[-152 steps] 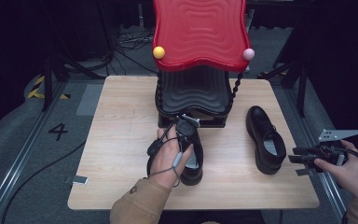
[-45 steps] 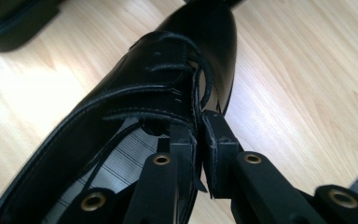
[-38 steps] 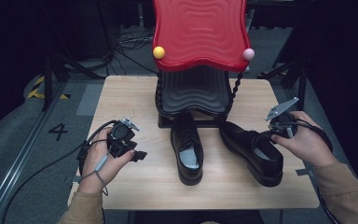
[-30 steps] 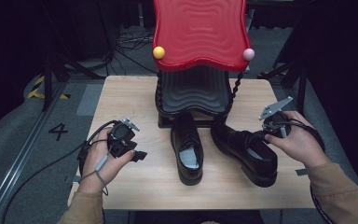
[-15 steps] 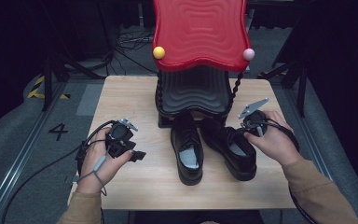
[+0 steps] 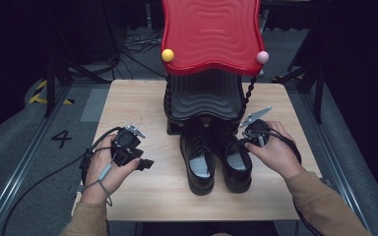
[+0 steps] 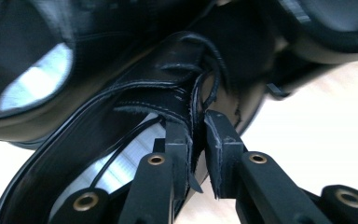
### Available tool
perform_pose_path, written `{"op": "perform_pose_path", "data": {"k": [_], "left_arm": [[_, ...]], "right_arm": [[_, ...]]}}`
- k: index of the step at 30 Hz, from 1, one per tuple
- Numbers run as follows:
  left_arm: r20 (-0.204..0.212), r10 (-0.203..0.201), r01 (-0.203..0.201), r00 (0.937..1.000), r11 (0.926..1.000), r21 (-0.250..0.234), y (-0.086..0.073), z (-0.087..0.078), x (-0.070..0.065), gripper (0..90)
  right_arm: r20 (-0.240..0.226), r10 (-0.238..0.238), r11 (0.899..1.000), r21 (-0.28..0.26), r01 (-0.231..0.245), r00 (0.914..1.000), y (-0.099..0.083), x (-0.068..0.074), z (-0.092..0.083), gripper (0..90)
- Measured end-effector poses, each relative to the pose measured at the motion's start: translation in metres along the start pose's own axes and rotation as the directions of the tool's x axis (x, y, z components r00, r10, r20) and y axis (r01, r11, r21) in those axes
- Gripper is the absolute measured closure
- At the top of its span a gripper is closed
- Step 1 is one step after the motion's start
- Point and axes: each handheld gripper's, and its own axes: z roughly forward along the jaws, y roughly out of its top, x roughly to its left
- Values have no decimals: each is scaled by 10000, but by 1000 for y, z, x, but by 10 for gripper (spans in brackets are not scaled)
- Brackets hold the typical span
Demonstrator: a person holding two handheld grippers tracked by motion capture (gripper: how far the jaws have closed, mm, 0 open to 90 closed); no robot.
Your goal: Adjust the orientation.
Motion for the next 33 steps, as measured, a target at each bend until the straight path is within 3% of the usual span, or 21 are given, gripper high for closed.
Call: {"op": "perform_pose_path", "data": {"k": [3, 11, 19, 25, 33], "left_arm": [[35, -5, 5, 10000, 10000, 23, 0, 0, 0, 451], [76, -20, 19, 10000, 10000, 53, 1, 0, 1, 450], [138, 34, -35, 9999, 10000, 36, 3, 3, 2, 447], [187, 126, -127, 9997, 9999, 24, 8, 4, 4, 445], [234, 184, -185, 9996, 9998, 6, 10, 4, 3, 444]], "right_arm": [[47, -176, 9998, -28, 176, 9998, 3, 8, 2, 795], [-199, -106, 9999, 113, 108, 9997, 3, 20, 13, 773], [-101, 67, 9998, 161, -66, 9999, -4, 20, 16, 747], [-1015, 806, 9967, 48, -805, 9916, -8, 13, 9, 655], [-1393, 1040, 9935, -309, -1093, 9848, -9, 13, -10, 583]]}}
